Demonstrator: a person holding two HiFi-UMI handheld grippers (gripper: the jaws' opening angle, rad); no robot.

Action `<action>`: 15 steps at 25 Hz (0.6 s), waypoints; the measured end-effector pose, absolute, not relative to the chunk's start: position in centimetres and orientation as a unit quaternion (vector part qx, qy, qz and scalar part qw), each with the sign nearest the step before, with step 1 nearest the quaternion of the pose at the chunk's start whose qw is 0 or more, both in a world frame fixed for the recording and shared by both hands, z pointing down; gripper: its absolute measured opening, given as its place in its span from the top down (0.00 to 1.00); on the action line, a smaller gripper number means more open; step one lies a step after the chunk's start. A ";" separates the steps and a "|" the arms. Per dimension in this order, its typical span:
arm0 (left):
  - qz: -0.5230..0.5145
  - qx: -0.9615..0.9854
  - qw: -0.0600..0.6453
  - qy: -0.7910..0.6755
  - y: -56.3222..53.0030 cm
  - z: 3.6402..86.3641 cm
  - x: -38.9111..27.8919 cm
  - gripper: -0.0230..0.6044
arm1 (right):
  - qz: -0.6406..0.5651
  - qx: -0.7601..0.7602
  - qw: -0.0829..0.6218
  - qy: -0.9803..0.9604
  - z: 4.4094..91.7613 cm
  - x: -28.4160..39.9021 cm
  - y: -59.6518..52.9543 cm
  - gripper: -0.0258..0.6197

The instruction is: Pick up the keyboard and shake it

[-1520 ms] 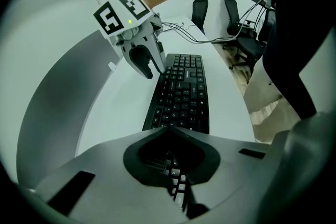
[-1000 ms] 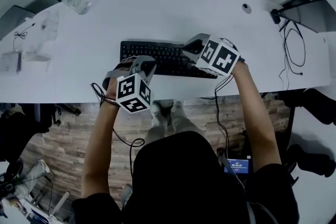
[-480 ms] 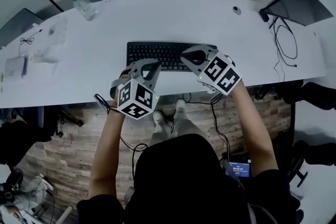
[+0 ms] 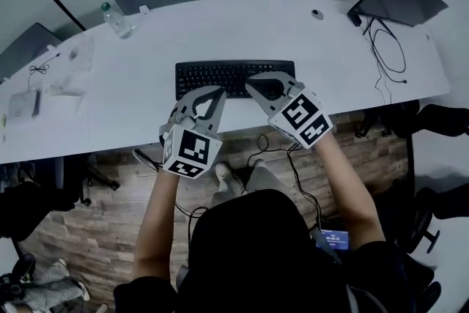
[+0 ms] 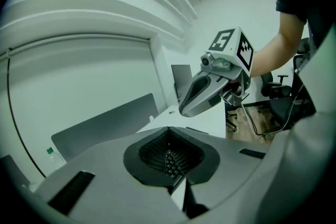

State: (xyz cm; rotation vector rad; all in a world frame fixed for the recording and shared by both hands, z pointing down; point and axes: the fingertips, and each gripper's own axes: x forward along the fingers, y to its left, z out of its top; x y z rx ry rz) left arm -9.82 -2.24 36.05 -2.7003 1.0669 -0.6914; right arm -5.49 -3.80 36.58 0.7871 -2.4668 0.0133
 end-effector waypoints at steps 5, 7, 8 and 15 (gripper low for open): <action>-0.195 -0.902 0.083 0.377 -0.9 34.2 -8.8 0.94 | 0.002 0.303 0.236 -0.923 34.7 -4.6 -2.3 0.93; -0.179 -0.899 0.087 0.391 -0.4 33.5 -8.3 0.94 | 0.005 0.313 0.217 -0.924 33.9 -3.9 -1.6 0.93; -0.172 -0.898 0.087 0.396 -0.1 33.1 -8.1 0.94 | 0.007 0.317 0.208 -0.925 33.5 -3.5 -1.2 0.93; -0.134 -0.896 0.062 0.419 3.3 31.2 -4.9 0.94 | 0.019 0.326 0.161 -0.931 31.4 -0.3 2.4 0.93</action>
